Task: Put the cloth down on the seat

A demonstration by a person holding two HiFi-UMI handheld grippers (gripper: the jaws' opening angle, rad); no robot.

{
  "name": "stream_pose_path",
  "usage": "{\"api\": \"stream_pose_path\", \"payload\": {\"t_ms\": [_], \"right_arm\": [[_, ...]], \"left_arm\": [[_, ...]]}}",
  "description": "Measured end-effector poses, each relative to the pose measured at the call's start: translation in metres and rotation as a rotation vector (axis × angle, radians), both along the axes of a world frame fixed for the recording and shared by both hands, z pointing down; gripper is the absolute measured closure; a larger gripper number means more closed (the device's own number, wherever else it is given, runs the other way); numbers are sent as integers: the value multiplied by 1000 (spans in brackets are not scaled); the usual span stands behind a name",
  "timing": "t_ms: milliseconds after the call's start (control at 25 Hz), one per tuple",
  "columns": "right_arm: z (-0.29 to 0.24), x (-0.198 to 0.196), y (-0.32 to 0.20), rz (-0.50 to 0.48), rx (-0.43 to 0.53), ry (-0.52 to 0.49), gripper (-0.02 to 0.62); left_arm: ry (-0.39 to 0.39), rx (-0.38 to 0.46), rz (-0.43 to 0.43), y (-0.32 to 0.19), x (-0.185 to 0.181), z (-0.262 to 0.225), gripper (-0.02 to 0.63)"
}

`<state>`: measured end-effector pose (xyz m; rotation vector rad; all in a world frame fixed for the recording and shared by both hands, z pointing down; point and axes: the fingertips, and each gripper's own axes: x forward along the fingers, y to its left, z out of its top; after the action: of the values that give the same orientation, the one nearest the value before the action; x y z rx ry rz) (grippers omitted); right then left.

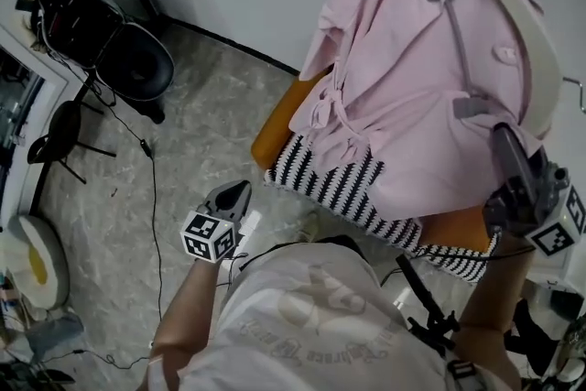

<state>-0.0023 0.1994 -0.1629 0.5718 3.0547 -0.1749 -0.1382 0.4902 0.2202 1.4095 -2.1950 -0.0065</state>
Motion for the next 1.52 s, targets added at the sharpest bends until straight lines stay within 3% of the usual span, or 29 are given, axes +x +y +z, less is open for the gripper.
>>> {"api": "stream_pose_path", "payload": {"t_ms": [200,760,1520], "right_arm": [[34,17,-41,35,-53,10,517],[113,-8,-92,84,-69,156,517],[197,-80,-110,348,-47,267,517]], "left_arm": [[-27,-13,39,-47,-2,7,595],[-16,-58,133,-116,-22,11,595],[61,-31,435,-185,-134,36,595]]}}
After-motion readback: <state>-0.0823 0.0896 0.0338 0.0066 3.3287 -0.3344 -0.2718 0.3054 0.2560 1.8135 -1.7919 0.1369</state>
